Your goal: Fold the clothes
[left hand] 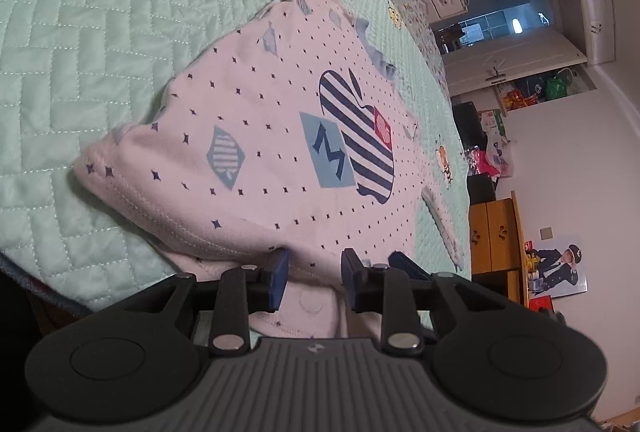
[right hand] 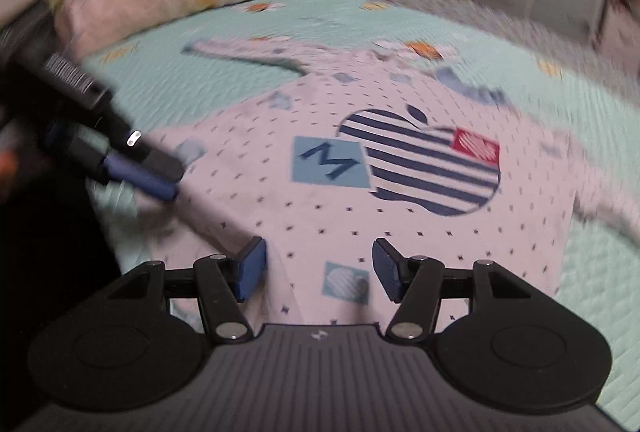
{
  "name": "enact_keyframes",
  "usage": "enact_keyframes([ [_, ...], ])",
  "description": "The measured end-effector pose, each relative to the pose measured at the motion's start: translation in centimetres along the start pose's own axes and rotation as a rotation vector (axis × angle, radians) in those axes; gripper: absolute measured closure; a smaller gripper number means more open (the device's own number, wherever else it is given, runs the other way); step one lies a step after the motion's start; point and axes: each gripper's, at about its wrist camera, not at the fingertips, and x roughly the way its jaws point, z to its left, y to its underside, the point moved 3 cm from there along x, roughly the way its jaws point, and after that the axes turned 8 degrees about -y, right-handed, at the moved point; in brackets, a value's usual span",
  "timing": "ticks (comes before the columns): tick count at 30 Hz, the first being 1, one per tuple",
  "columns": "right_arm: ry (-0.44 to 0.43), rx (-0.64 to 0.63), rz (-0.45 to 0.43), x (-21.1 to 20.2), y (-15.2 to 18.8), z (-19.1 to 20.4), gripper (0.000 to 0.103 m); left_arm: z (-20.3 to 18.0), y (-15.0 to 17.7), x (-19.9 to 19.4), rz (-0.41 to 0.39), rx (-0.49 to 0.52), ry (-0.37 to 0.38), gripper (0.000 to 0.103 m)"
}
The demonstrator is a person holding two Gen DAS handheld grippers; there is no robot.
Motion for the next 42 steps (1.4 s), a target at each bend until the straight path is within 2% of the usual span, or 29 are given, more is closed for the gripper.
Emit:
enact_keyframes([
  [3, -0.046, 0.128, -0.006, 0.5, 0.4, -1.5, 0.04, -0.1, 0.3, 0.0, 0.004, -0.005, 0.02, 0.071],
  [9, -0.088, 0.255, -0.019, 0.6, 1.2, -2.5, 0.037, -0.8, 1.5, 0.8, 0.035, -0.022, 0.071, 0.067],
  [14, -0.061, 0.257, -0.03, 0.7, 1.3, -2.9, 0.037, -0.7, 1.9, 2.4, 0.044, -0.057, 0.054, 0.067],
  [16, 0.004, 0.176, -0.016, 0.8, 1.3, -2.3, 0.037, -0.4, 1.7, 2.7, 0.033, -0.09, 0.048, 0.067],
  [21, 0.138, -0.135, -0.03, -0.4, 1.8, 0.5, 0.037, -0.8, 0.7, 2.7, 0.014, -0.113, 0.064, 0.063],
  [25, 0.136, -0.31, -0.043, -2.2, 2.9, 2.9, 0.038, -1.0, 0.4, 2.9, 0.016, -0.127, 0.077, 0.062],
  [29, 0.118, -0.506, 0.018, -2.3, 4.1, 5.0, 0.039, -0.8, 0.4, 3.1, 0.025, -0.155, 0.082, 0.062],
  [33, 0.172, -0.68, 0.074, -1.0, 4.7, 6.1, 0.041, -0.5, 0.4, 3.1, 0.034, -0.181, 0.088, 0.061],
  [37, 0.217, -0.804, 0.109, -0.7, 5.3, 6.6, 0.041, -0.2, 0.2, 2.9, 0.038, -0.207, 0.098, 0.057],
  [42, 0.281, -0.853, 0.128, -1.2, 6.2, 6.3, 0.04, 0.0, 0.1, 2.7, 0.044, -0.223, 0.111, 0.055],
])
